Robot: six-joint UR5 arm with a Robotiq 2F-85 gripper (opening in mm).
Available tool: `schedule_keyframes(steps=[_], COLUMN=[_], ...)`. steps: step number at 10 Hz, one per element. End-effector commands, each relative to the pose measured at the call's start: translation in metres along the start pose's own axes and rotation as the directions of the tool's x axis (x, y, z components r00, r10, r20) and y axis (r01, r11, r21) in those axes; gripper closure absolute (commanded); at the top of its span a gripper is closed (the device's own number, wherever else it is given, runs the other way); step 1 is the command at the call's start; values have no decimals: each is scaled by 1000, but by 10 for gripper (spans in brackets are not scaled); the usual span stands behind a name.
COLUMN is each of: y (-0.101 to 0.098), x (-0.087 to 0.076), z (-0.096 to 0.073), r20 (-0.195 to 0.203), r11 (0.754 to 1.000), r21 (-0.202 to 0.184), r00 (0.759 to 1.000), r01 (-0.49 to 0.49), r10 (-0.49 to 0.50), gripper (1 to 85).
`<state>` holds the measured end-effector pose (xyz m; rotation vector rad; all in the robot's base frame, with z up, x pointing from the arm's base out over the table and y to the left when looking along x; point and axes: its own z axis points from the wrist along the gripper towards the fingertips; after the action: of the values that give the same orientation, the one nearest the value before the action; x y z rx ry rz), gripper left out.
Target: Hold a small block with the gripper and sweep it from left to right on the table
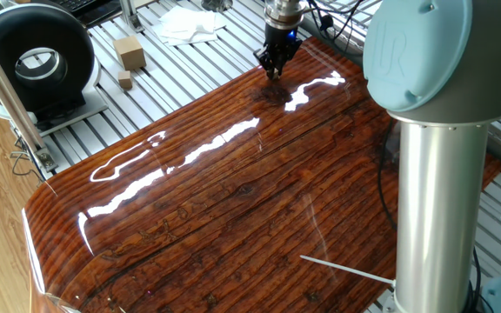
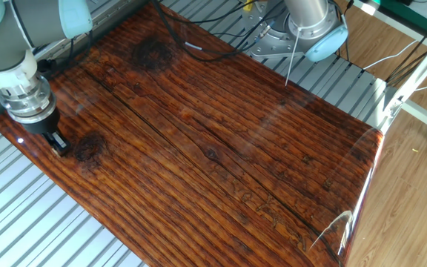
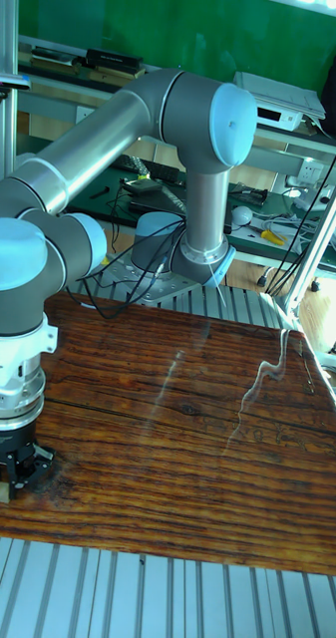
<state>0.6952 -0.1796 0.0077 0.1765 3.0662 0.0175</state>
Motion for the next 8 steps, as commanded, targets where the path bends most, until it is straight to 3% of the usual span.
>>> schedule_keyframes(steps=[1, 8], y=[0, 1], x=[-2, -3], z=[-2, 5], r20=[4, 8], r11=[1000, 1000], r21=[-11, -16], r00=[1000, 1000], r01=[-4, -3], r10=[4, 3], gripper=[847, 847])
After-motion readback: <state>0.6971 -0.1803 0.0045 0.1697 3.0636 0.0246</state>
